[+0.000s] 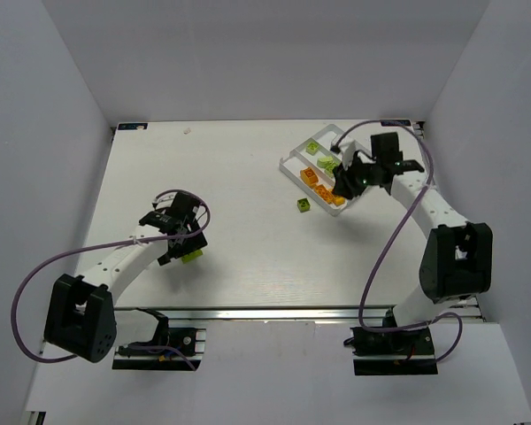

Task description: Sort the legos into containers by color

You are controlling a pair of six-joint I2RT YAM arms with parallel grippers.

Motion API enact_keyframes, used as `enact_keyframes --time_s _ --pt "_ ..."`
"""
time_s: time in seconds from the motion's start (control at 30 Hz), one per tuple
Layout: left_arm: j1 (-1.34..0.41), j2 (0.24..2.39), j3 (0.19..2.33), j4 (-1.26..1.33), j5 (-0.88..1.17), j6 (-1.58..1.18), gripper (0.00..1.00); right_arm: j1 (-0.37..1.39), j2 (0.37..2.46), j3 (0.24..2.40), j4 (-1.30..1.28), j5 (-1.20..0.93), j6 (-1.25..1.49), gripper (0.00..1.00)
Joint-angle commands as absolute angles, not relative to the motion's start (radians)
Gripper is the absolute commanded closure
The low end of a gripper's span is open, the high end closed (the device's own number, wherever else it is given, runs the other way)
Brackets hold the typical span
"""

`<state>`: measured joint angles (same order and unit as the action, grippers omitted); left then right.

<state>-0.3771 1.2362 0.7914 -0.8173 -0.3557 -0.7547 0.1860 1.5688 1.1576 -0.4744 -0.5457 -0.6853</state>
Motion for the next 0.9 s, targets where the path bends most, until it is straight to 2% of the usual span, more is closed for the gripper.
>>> enact_keyframes --time_s 0.0,0.07,0.17,0.43,0.5,0.53,0.6,0.63,0.73,0.77,0.87 --pt "-0.377 1.272 0.795 -0.864 -0.39 -0.828 0.05 0.137 1.659 1.352 -0.39 -0.335 -0.324 1.0" --pt "-0.377 1.292 0.799 -0.885 -0.37 -0.896 0.03 0.107 1.77 1.501 -0.425 -0.237 -0.212 1.0" --pt "-0.377 1.322 0.802 -0.873 -0.303 -0.972 0.02 0.064 1.871 1.586 -0.437 -0.123 -0.143 1.0" --pt "-0.377 1.361 0.847 -0.828 -0.207 -1.083 0.02 0.032 2.091 1.784 -0.465 0.069 -0.152 1.0" --pt "-0.377 1.371 0.867 -0.83 -0.193 -1.104 0.02 0.026 2.108 1.793 -0.45 0.069 -0.163 0.83" --pt "-0.377 1.39 0.87 -0.827 -0.19 -1.114 0.02 0.026 2.124 1.802 -0.439 0.069 -0.166 0.62" --pt "-0.377 1.411 0.874 -0.83 -0.18 -1.126 0.02 0.021 2.144 1.818 -0.436 0.049 -0.172 0.52" --pt "-0.377 1.423 0.876 -0.836 -0.175 -1.13 0.02 0.018 2.163 1.834 -0.434 0.04 -0.173 0.43" --pt "-0.377 1.483 0.906 -0.879 -0.186 -1.126 0.02 0.015 2.16 1.848 -0.446 0.011 -0.179 0.35" --pt "-0.377 1.508 0.922 -0.893 -0.195 -1.121 0.03 0.015 2.139 1.842 -0.446 -0.044 -0.178 0.3" --pt "-0.377 1.542 0.942 -0.931 -0.244 -1.118 0.04 0.012 2.07 1.807 -0.454 -0.176 -0.193 0.26"
